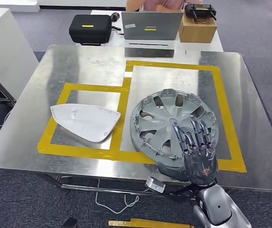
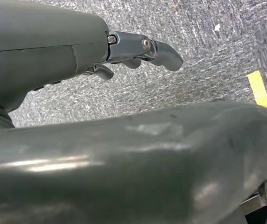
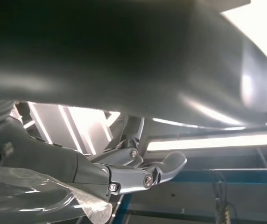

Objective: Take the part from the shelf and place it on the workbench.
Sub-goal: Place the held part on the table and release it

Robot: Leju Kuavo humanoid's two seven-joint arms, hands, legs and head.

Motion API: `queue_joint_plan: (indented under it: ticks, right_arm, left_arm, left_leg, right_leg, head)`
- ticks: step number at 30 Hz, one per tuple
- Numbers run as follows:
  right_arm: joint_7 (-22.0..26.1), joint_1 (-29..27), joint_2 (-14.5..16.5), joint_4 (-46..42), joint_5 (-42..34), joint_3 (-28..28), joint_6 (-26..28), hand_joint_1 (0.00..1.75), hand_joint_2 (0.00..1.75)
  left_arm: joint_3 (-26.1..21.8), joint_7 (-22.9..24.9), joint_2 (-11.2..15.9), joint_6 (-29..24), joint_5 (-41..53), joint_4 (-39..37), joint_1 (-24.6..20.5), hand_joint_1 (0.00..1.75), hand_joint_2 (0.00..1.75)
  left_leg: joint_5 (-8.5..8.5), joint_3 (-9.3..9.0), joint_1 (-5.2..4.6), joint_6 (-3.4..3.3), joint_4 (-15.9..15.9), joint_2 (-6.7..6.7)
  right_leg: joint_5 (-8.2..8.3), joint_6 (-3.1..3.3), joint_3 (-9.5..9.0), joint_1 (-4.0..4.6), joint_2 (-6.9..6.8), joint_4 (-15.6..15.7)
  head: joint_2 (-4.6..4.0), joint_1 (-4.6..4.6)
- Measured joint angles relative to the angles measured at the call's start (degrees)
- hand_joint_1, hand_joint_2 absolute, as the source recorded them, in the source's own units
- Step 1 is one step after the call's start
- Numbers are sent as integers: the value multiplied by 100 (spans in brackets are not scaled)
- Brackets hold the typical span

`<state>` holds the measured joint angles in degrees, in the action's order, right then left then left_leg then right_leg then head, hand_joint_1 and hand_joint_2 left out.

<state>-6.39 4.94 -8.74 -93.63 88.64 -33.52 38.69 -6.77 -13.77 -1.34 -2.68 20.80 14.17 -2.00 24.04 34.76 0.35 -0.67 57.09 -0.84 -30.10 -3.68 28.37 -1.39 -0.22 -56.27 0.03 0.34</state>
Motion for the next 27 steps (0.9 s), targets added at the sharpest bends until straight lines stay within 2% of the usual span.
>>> queue_joint_plan:
  ticks: [2,3,4,5,6,7,8,9,10,11,12,14,15,16,18,19,20,21,22,23,24,25,26,27]
  right_arm:
    - [-4,-5,6,4,1,-5,0,0,0]
    - [-8,-3,7,6,1,-9,-1,0,0]
    - [-10,-1,9,8,1,-11,-1,0,0]
    - [-13,0,13,10,1,-13,-2,0,0]
    - [-16,0,19,13,1,-14,-2,0,0]
    - [-16,-3,24,20,1,-14,-2,0,0]
    - [-17,-8,28,29,1,-16,-2,0,0]
    - [-18,-12,32,40,1,-18,-2,0,0]
    - [-19,-14,33,52,1,-19,-2,0,0]
    - [-21,-16,34,60,1,-20,-2,0,0]
    - [-22,-16,36,65,1,-20,-1,0,0]
    - [-26,-13,37,68,-1,-20,0,0,0]
    - [-29,-9,37,69,-1,-20,0,0,0]
    - [-33,-7,38,70,-1,-20,0,0,0]
    - [-41,-8,39,74,-2,-20,-1,0,0]
    - [-47,-11,39,76,-3,-17,-2,0,0]
    - [-53,-13,39,78,-4,-14,-5,0,0]
    - [-59,-13,39,79,-4,-11,-9,0,0]
    - [-63,-13,39,81,-5,-9,-14,0,0]
    - [-65,-15,39,82,-7,-10,-19,0,0]
    - [-66,-17,39,84,-7,-11,-22,0,0]
    - [-67,-19,39,85,-8,-13,-25,0,0]
    - [-68,-19,39,86,-8,-14,-29,0,0]
    - [-68,-17,39,87,-9,-15,-33,0,0]
  left_arm:
    - [-1,0,1,-9,0,-3,6,0,0]
    - [-1,0,3,-10,-1,-7,9,0,0]
    - [-2,1,4,-12,-1,-10,15,0,0]
    - [-2,1,4,-14,0,-13,20,0,0]
    - [-3,2,2,-14,1,-16,23,0,0]
    - [-3,2,-3,-13,1,-18,25,0,0]
    - [-3,2,-8,-14,1,-20,26,0,0]
    - [-3,3,-10,-14,1,-21,26,0,0]
    - [-3,4,-11,-17,1,-22,26,0,0]
    - [-3,6,-11,-20,1,-22,25,0,0]
    - [-3,8,-10,-21,1,-22,23,0,0]
    - [-3,9,-6,-23,1,-22,11,0,0]
    - [-4,9,-5,-23,1,-22,5,0,0]
    - [-4,11,-5,-24,2,-22,0,0,0]
    - [-5,16,-13,-25,2,-25,1,0,0]
    - [-5,20,-15,-24,2,-27,-1,0,0]
    - [-7,22,-15,-24,1,-29,-1,0,0]
    - [-9,25,-15,-24,1,-31,-5,0,0]
    - [-11,26,-10,-25,1,-31,-5,0,0]
    - [-14,26,-8,-25,1,-31,-4,0,0]
    - [-16,26,-8,-25,1,-31,-2,0,0]
    - [-18,26,-8,-25,1,-31,0,0,0]
    - [-20,27,-8,-25,1,-31,0,0,0]
    - [-23,28,-8,-25,1,-31,0,0,0]
  left_leg:
    - [-53,17,0,81,11,0]
    - [-32,42,10,118,35,6]
    - [71,81,19,150,110,14]
    - [262,146,26,176,284,24]
    - [533,240,32,196,580,33]
    - [809,345,34,211,964,37]
    - [1016,429,35,220,1336,39]
    - [1113,453,35,222,1591,40]
    - [1089,385,35,214,1645,42]
    - [969,213,34,199,1474,44]
    - [813,-44,34,175,1124,51]
    - [662,-567,24,116,311,88]
    - [651,-714,13,91,53,107]
    - [667,-768,-1,68,-67,120]
    - [595,-719,-8,-1,-94,109]
    - [541,-674,-3,-49,-101,96]
    - [476,-615,4,-100,-114,79]
    - [409,-542,7,-137,-121,64]
    - [346,-458,-3,-162,-118,54]
    - [285,-375,-14,-177,-113,46]
    - [225,-293,-28,-182,-108,39]
    - [168,-215,-41,-185,-101,32]
    - [114,-141,-55,-183,-94,26]
    - [63,-75,-68,-178,-87,24]
  right_leg:
    - [21,85,50,21,23,2]
    - [42,138,78,18,21,8]
    - [81,199,118,14,18,10]
    - [130,257,163,8,14,18]
    - [179,299,198,8,11,20]
    - [226,320,256,15,12,15]
    - [272,328,317,25,13,9]
    - [317,329,381,34,13,-1]
    - [358,325,445,41,15,-12]
    - [395,318,505,46,18,-24]
    - [431,306,557,48,22,-37]
    - [499,259,634,55,30,-60]
    - [536,224,656,60,31,-66]
    - [575,184,670,61,30,-65]
    - [638,103,694,55,38,-54]
    - [571,73,739,49,40,-95]
    - [400,48,814,47,43,-228]
    - [135,33,914,43,44,-485]
    - [-168,18,1028,45,40,-849]
    - [-405,6,1120,46,39,-1243]
    - [-519,1,1162,47,38,-1555]
    - [-499,3,1122,48,38,-1700]
    - [-369,18,973,52,37,-1622]
    - [-204,46,723,60,34,-1342]
  head:
    - [-1,-19]
    - [-1,-20]
    - [-1,-28]
    - [-1,-39]
    - [-1,-52]
    - [-1,-64]
    - [-1,-68]
    - [-1,-68]
    - [-1,-68]
    - [-1,-68]
    - [-1,-69]
    - [-1,-64]
    - [-1,-62]
    - [0,-67]
    - [-1,-77]
    - [-1,-78]
    - [-1,-64]
    - [-1,-55]
    - [-1,-42]
    - [0,-35]
    - [0,-36]
    - [0,-37]
    - [0,-37]
    - [1,-37]
